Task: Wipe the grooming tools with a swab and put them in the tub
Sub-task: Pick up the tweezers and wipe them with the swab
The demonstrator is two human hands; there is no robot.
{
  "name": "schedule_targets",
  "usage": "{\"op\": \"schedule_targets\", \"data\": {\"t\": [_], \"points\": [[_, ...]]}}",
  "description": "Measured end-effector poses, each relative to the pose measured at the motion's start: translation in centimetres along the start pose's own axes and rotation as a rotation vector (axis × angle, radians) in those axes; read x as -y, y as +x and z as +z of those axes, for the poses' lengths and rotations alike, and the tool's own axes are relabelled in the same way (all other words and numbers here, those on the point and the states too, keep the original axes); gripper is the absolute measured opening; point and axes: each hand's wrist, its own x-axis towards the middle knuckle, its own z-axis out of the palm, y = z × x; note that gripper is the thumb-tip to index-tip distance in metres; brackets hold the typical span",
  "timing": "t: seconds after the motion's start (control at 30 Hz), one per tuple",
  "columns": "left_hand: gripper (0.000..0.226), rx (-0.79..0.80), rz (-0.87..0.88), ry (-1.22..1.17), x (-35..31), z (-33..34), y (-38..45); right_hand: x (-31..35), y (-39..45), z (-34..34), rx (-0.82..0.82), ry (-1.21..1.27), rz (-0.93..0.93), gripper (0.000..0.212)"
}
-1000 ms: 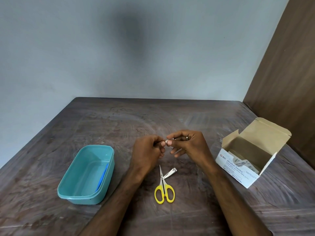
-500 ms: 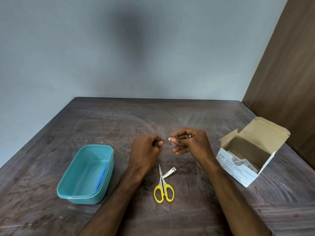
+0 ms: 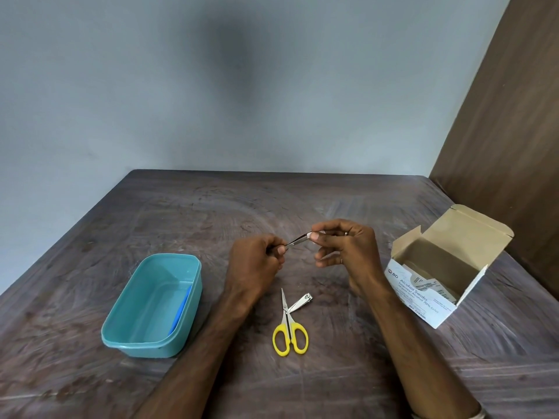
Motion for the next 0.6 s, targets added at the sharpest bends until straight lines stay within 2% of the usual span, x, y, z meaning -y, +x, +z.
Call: {"op": "schedule_targets", "data": {"t": [0.4, 0.6], "points": [[0.023, -0.014, -0.026, -0.006, 0.32, 0.13, 0.19, 0.06, 0.22, -0.35, -0.104, 0.122, 0.073, 0.021], [0.017, -0.027, -0.148, -0.157, 0.45, 0.09, 0.39, -0.13, 0.59, -0.67, -0.075, 0.215, 0.052, 0.020]]}}
